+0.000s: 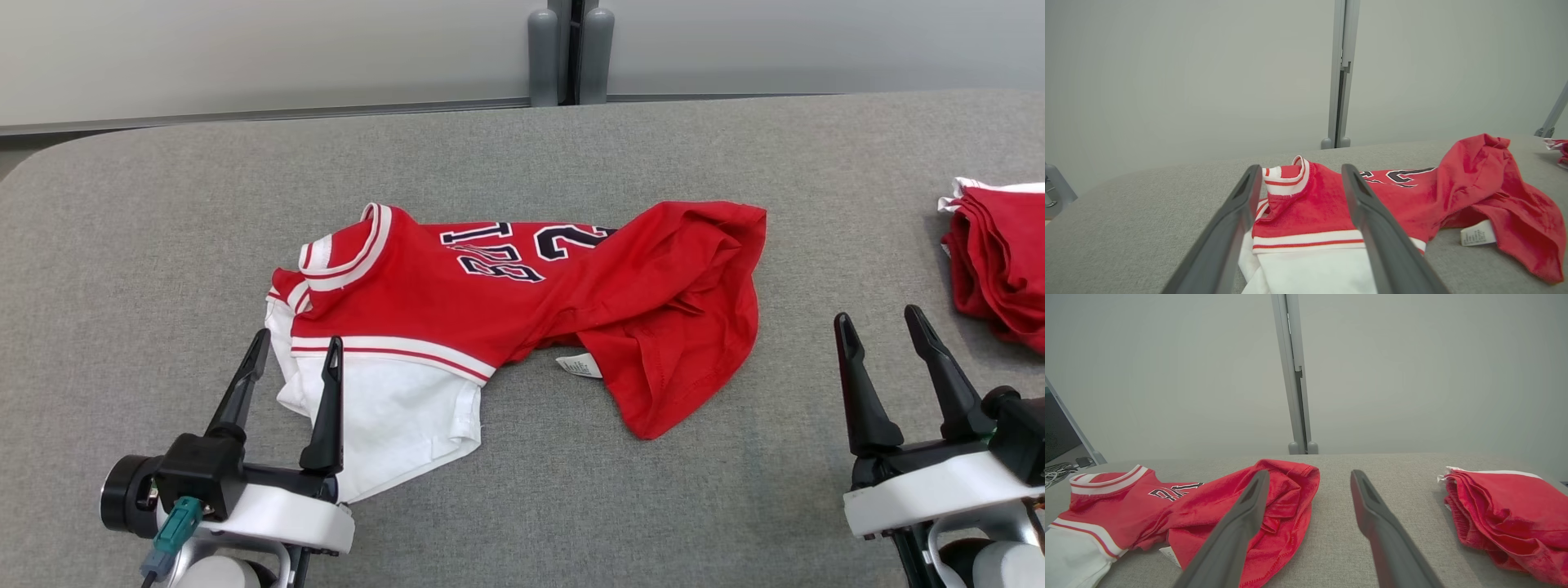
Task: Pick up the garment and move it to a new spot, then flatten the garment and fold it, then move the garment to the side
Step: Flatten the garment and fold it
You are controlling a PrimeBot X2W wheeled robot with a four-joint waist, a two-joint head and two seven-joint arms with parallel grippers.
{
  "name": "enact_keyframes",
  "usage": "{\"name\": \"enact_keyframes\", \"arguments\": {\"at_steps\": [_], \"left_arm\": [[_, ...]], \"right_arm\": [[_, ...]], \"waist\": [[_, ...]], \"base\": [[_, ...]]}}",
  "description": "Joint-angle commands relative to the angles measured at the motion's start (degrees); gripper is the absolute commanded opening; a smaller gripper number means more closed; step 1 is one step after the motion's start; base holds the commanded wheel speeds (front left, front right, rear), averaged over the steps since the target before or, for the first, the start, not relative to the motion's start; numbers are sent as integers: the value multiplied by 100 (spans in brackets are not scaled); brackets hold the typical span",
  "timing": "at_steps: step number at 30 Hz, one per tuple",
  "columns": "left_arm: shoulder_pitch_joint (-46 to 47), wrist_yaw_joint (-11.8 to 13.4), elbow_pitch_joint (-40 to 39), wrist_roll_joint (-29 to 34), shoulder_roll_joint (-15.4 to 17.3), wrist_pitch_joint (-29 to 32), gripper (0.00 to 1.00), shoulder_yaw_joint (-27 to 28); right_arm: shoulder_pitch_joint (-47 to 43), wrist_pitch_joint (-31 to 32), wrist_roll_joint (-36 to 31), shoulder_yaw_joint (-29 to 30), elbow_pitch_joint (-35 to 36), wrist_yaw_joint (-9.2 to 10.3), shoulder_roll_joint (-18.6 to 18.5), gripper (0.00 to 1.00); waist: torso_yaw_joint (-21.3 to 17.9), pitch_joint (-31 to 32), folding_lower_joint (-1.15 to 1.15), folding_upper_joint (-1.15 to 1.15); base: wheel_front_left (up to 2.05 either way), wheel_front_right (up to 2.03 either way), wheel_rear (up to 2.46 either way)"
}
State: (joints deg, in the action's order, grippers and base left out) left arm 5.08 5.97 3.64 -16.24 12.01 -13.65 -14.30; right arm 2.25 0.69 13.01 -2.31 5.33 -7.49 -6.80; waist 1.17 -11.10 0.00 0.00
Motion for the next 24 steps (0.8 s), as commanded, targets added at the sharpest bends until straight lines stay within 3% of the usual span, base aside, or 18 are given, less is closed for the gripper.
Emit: {"name": "enact_keyframes", "arguments": {"at_steps": [1, 11, 24], "left_arm": [[-7, 27, -21, -25, 33, -9, 100, 7], [210, 23, -101, -30, 33, -3, 100, -39], [652, -110, 36, -22, -129, -113, 100, -149]], "right_arm": [[-49, 21, -23, 11, 28, 0, -4, 100], [286, 59, 94, -11, -257, 0, -114, 100], [1957, -128, 398, -726, -2257, 0, -507, 100]], "waist": [[0, -5, 0, 0], [85, -251, 0, 0], [400, -807, 0, 0]], "base": [[0, 0, 0], [0, 0, 0], [0, 0, 0]]}}
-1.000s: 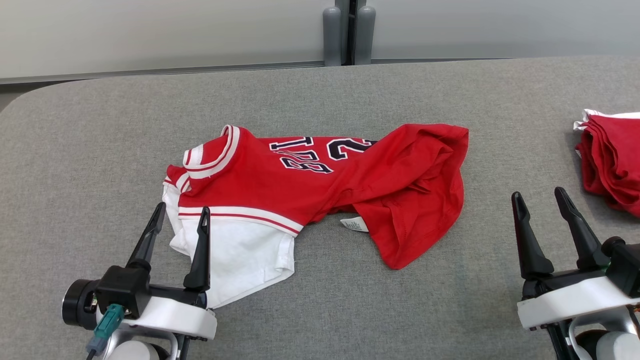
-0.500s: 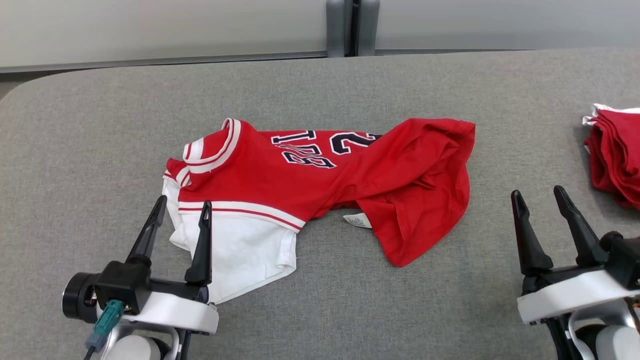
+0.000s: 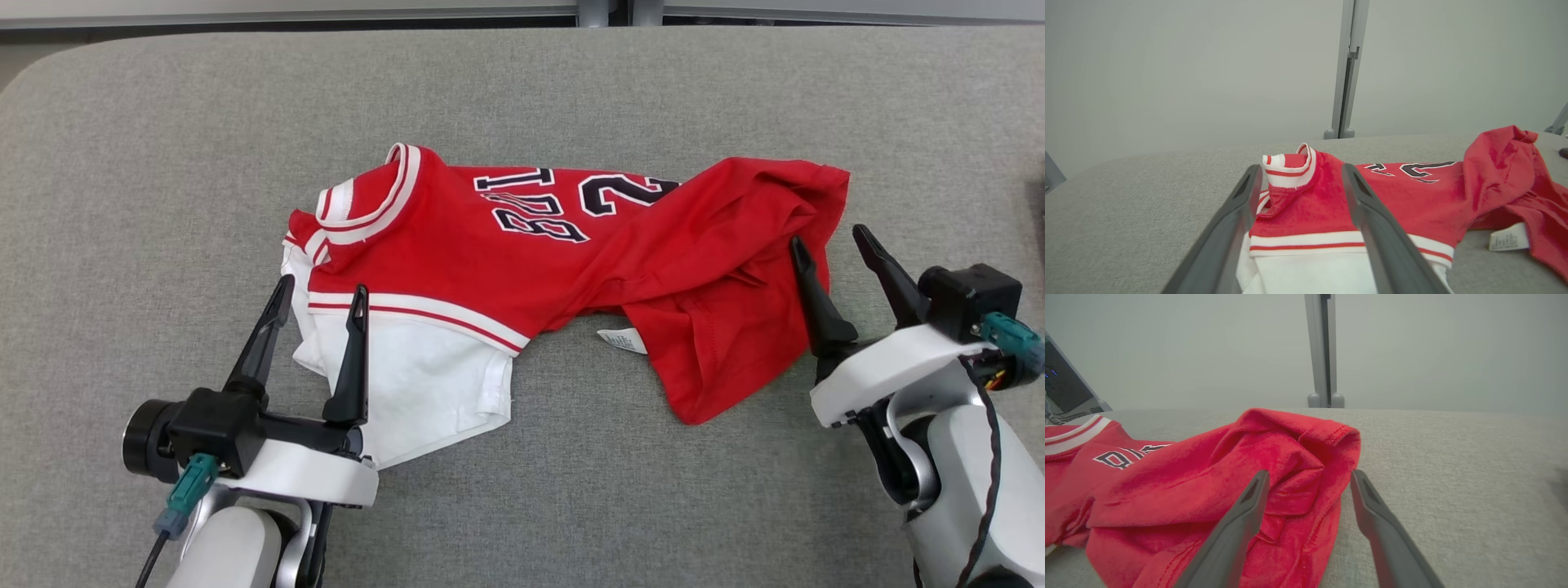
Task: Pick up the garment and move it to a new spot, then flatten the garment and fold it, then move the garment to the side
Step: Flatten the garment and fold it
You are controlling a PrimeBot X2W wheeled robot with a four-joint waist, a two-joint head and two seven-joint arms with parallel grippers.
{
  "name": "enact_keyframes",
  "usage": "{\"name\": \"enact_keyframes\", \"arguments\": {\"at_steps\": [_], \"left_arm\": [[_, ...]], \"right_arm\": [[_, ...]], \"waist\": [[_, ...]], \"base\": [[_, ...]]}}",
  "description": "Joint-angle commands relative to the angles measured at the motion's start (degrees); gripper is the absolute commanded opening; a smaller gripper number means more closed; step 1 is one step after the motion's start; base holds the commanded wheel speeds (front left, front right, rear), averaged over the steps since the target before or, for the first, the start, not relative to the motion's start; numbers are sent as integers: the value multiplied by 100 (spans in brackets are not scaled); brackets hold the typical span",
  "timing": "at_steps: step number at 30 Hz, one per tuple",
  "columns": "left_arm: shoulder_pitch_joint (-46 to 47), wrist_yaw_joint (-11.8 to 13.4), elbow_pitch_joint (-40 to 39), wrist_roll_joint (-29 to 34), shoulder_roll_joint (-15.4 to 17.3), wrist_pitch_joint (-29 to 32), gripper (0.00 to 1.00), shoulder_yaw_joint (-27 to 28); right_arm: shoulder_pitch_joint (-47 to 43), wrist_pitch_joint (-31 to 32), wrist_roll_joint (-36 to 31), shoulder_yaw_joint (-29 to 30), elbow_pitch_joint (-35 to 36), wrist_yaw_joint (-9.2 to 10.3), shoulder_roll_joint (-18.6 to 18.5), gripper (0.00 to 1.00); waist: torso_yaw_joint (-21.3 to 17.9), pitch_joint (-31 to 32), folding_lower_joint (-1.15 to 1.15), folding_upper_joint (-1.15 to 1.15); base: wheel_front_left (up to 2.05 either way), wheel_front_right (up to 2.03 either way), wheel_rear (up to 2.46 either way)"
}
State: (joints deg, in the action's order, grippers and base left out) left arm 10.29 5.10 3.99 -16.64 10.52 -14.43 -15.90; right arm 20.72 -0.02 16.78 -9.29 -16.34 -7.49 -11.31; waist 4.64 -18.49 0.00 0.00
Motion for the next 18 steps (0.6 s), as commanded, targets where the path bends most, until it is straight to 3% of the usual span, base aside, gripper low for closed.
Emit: {"name": "enact_keyframes", "arguments": {"at_steps": [1, 8, 9, 10, 11, 18], "left_arm": [[148, -38, 23, 22, 8, -38, 100, 2], [274, -78, 118, 45, -52, -65, 100, 14], [295, -86, 127, 50, -60, -69, 100, 13], [310, -96, 134, 56, -66, -73, 100, 17], [322, -91, 142, 53, -72, -73, 100, 19], [258, -84, 184, 73, -107, -82, 100, 70]], "right_arm": [[225, -84, 32, -90, -243, 0, -68, 100], [932, -261, 170, -387, -1238, 0, -145, 100], [999, -299, 199, -434, -1333, 1, -153, 74], [1056, -351, 208, -494, -1419, 1, -178, 33], [1099, -404, 209, -550, -1478, 0, -190, 0], [921, -691, 374, -791, -1413, 0, -230, 0]], "waist": [[71, -91, 0, 0], [122, -228, 0, 0], [127, -240, 0, 0], [133, -246, 0, 0], [137, -253, 0, 0], [98, -175, 0, 0]], "base": [[0, 0, 0], [0, 0, 0], [0, 0, 0], [0, 0, 0], [0, 0, 0], [0, 0, 0]]}}
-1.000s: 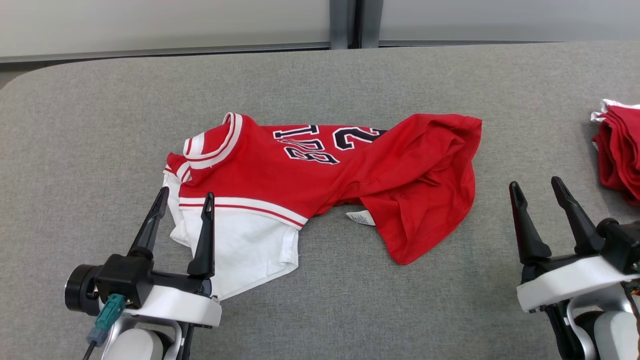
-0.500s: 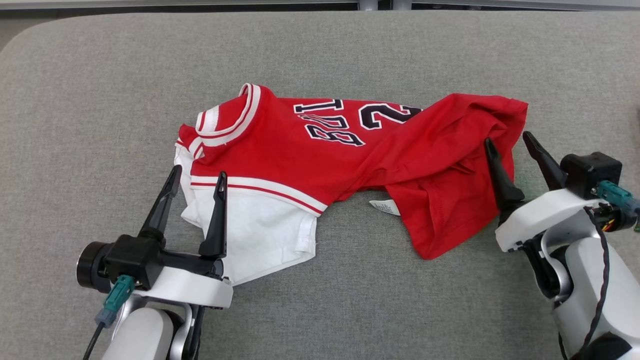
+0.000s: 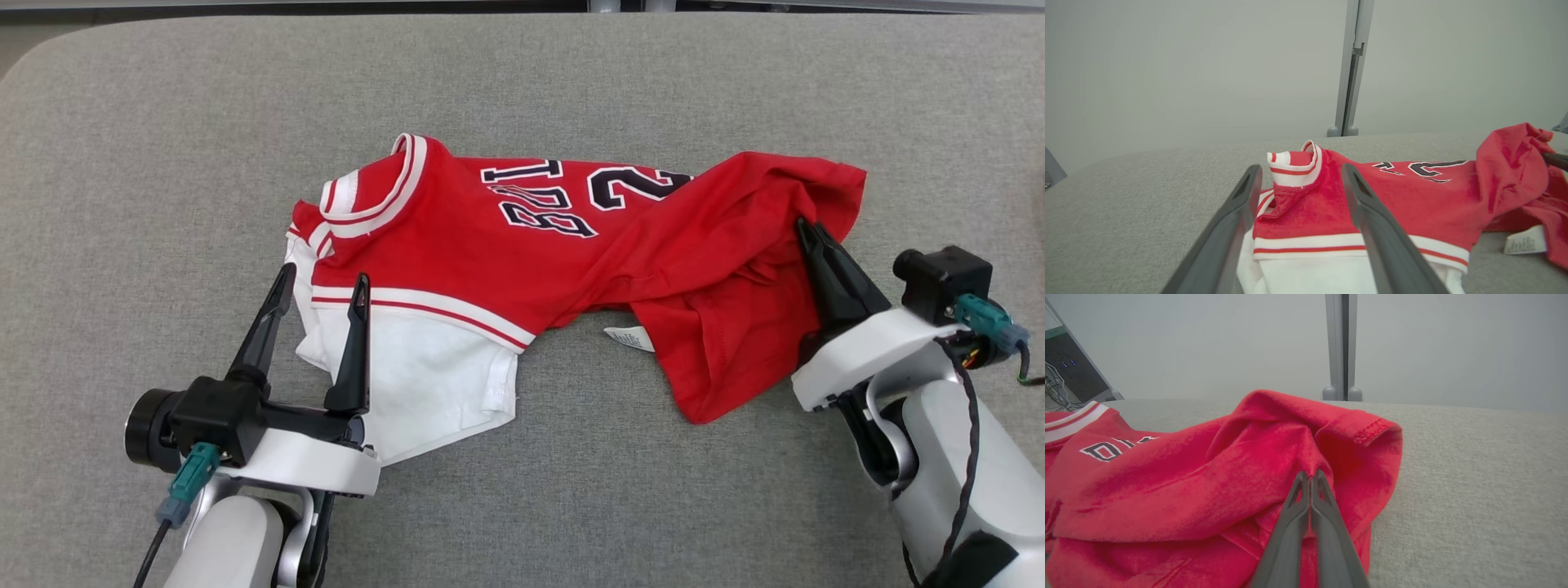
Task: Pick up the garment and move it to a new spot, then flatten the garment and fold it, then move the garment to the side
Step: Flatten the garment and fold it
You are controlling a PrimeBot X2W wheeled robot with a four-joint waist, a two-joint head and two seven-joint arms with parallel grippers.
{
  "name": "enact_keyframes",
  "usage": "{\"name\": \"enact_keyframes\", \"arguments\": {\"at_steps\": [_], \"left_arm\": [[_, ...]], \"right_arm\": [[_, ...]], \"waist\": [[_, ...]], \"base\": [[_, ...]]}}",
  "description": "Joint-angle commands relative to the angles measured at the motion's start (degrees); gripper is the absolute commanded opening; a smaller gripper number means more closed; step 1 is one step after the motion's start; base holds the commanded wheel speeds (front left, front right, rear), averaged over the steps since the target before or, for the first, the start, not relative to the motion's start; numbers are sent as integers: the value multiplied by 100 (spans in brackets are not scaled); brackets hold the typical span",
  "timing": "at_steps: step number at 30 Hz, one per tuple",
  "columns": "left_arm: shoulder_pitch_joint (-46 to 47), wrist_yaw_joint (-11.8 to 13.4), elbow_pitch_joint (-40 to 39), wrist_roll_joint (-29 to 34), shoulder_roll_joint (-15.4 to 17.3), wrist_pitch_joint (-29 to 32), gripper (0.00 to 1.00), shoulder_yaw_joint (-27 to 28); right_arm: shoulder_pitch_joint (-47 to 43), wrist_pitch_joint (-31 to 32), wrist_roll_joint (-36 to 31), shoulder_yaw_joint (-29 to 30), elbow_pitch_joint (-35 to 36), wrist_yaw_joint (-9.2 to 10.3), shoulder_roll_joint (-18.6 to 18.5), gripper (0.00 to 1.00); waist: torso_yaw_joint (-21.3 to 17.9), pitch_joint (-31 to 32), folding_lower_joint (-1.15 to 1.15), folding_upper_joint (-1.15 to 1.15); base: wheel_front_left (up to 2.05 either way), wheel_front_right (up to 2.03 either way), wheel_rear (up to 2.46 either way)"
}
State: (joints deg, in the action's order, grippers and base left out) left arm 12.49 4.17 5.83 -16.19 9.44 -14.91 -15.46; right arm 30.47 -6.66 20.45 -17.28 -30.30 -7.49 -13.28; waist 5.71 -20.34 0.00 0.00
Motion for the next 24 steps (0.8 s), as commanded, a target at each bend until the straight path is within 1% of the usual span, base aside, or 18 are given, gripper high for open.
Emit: {"name": "enact_keyframes", "arguments": {"at_steps": [1, 5, 10, 11, 14, 16, 18, 21, 22, 23, 24], "left_arm": [[22, 12, -3, 34, -5, -34, 100, 37], [-66, 21, -39, 58, 4, -31, 100, 79], [-149, 33, -90, 73, 31, -32, 100, 143], [-150, 21, -112, 80, 46, -32, 100, 161], [-176, 6, -114, 78, 52, -32, 100, 164], [-182, 0, -108, 73, 52, -33, 100, 160], [-180, 1, -92, 65, 52, -32, 100, 162], [-200, 8, -70, 47, 55, -32, 100, 163], [-220, 10, -58, 41, 58, -33, 100, 158], [-230, 10, -48, 35, 57, -32, 100, 149], [-237, 7, -41, 28, 60, -32, 100, 142]], "right_arm": [[-131, -63, 50, -10, 82, 1, -47, 0], [-575, 91, 218, 59, 638, 1, -116, 0], [-1307, 481, 154, 508, 1671, 1, -203, 0], [-1658, 696, 54, 743, 2119, 1, -161, 0], [-2171, 1010, -138, 1044, 2745, 1, -21, 0], [-2532, 1240, -254, 1126, 3056, 1, 161, 0], [-2827, 1444, -381, 1163, 3209, 0, 315, 0], [-3102, 1627, -475, 1158, 3104, 0, 521, 0], [-3183, 1698, -455, 1130, 3009, 1, 592, 23], [-3197, 1671, -388, 1154, 2967, 1, 660, 56], [-3176, 1635, -413, 1168, 2930, 1, 678, 100]], "waist": [[-24, 34, 0, 0], [-125, 138, 0, 0], [-271, 223, 0, 0], [-306, 241, 0, 0], [-321, 260, 0, 0], [-321, 272, 0, 0], [-315, 273, 0, 0], [-316, 291, 0, 0], [-318, 308, 0, 0], [-315, 319, 0, 0], [-310, 329, 0, 0]], "base": [[0, 0, 0], [0, 0, 0], [0, 0, 0], [0, 0, 0], [0, 0, 0], [0, 0, 0], [0, 0, 0], [0, 0, 0], [0, 0, 0], [0, 0, 0], [0, 0, 0]]}}
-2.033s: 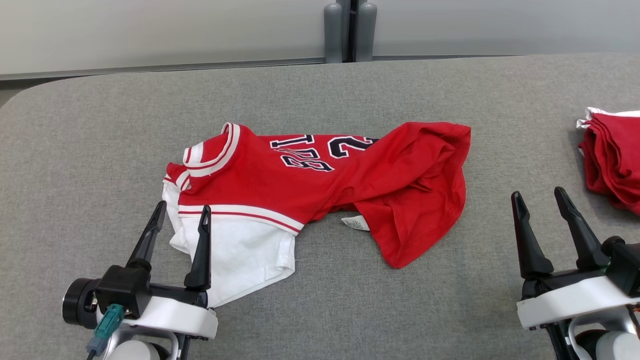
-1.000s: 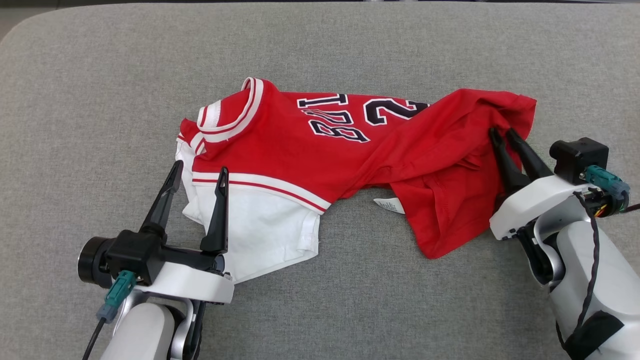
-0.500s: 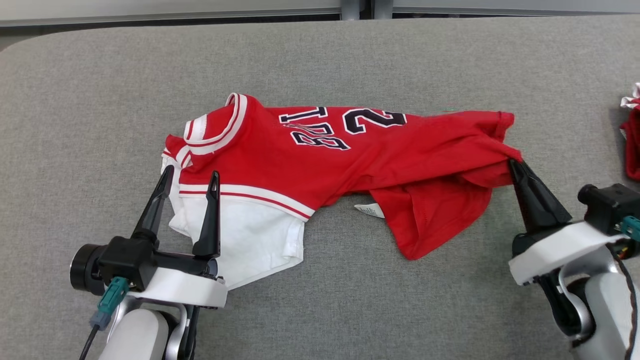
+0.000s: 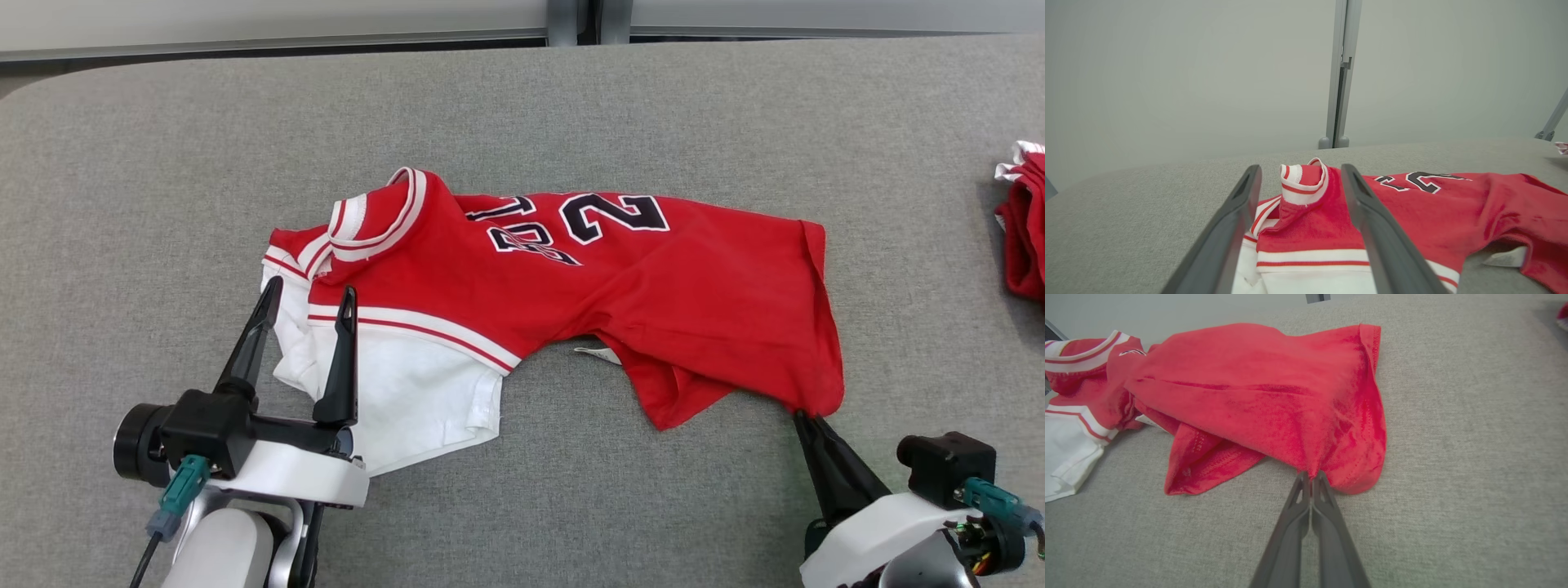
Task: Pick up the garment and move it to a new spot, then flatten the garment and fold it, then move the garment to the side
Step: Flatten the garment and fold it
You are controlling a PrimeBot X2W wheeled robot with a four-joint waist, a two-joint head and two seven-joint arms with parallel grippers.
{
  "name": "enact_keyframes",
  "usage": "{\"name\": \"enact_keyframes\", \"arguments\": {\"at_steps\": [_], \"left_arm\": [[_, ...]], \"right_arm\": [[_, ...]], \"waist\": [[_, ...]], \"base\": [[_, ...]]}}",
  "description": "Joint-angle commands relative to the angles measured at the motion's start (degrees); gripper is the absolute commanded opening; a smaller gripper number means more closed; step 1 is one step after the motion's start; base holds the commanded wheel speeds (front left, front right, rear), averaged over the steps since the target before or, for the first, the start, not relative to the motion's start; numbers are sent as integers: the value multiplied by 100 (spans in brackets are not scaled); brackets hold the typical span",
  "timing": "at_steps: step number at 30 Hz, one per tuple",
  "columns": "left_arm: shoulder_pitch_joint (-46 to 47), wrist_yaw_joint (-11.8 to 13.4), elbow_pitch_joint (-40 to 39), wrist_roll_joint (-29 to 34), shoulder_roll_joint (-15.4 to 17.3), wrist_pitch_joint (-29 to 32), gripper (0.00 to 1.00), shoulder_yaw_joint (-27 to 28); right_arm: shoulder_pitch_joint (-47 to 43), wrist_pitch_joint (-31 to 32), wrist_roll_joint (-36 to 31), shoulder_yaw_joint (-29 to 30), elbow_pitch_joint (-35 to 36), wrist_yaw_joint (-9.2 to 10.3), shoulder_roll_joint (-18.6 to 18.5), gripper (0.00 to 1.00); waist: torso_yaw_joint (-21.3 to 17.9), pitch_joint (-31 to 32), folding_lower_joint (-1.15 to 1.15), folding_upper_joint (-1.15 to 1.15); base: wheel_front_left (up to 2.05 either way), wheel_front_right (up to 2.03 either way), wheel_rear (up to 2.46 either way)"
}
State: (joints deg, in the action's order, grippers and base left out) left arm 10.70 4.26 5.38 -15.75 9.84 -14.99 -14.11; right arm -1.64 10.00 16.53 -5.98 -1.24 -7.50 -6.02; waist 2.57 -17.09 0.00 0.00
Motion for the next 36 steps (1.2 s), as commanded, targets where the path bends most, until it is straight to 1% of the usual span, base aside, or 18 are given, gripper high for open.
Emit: {"name": "enact_keyframes", "arguments": {"at_steps": [1, 7, 12, 15, 24, 36], "left_arm": [[-70, -1, 21, -20, 33, -25, 100, 6], [-189, 27, 45, -86, 103, -12, 100, 53], [-313, 103, 36, -131, 147, 8, 100, 105], [-458, 141, 27, -140, 165, 31, 100, 109], [-873, 234, -23, -146, 265, 167, 100, 67], [-995, 258, -181, -164, 338, 291, 100, -20]], "right_arm": [[37, -79, 1, 46, -12, 2, -5, 100], [160, -631, 3, 135, 318, 1, 122, 100], [198, -1019, -62, 314, 724, 1, 62, 100], [266, -1115, -147, 427, 826, 1, 12, 100], [96, -1032, -212, 512, 842, 1, -42, 100], [-7, -929, -219, 533, 857, 1, -8, 100]], "waist": [[6, 21, 0, 0], [-34, 158, 0, 0], [-59, 351, 0, 0], [-75, 492, 0, 0], [-111, 854, 0, 0], [-80, 870, 0, 0]], "base": [[0, 0, 0], [0, 0, 0], [0, 0, 0], [0, 0, 0], [0, 0, 0], [0, 0, 0]]}}
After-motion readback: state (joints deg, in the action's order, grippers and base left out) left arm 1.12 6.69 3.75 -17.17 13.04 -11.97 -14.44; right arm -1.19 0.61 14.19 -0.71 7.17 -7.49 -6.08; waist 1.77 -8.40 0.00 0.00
